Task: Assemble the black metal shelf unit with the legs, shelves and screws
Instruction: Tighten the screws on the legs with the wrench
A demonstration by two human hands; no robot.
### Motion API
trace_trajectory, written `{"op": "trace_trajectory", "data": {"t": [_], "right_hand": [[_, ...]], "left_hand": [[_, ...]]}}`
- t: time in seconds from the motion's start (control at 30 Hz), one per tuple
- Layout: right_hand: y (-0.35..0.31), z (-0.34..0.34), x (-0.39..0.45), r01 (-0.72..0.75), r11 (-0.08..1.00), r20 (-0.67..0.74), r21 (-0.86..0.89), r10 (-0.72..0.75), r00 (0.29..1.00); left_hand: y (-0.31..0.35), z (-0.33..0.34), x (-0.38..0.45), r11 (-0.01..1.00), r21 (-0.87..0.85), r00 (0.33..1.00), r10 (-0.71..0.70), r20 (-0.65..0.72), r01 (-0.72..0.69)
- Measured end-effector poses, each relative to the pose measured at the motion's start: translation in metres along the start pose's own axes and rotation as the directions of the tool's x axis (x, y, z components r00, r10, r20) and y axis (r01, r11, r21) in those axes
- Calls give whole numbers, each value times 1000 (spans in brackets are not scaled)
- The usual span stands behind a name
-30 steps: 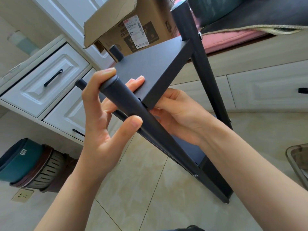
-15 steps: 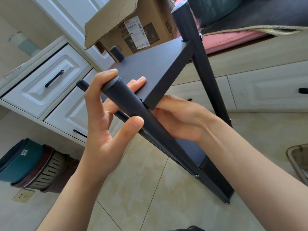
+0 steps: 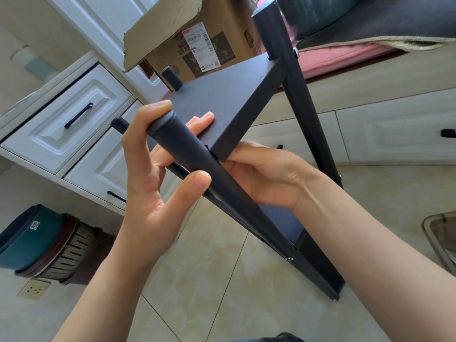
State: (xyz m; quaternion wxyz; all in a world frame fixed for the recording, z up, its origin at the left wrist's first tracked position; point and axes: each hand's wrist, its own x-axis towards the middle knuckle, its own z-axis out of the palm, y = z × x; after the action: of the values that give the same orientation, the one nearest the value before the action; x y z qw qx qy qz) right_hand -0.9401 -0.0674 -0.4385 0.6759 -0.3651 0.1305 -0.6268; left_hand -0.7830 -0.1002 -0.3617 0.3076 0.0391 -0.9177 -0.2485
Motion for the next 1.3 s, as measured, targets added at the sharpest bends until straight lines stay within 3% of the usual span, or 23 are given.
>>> {"op": "trace_trajectory", "data": {"t": [0.73,1.13,1.3], "right_hand": [[-6,5,2,-64,998,-41,-20,63,997],[-2,2,0,-30,993,0,115,30,1000],[-3,6,1,-62,998,-35,5,62,997]], "left_hand": [[2,0,0,999,21,1000,-24,-7,24],[3,0,1,1000,0,1000,-31,-1,31],[4,0,1,1000,10,1000,-29,-5,29]]}}
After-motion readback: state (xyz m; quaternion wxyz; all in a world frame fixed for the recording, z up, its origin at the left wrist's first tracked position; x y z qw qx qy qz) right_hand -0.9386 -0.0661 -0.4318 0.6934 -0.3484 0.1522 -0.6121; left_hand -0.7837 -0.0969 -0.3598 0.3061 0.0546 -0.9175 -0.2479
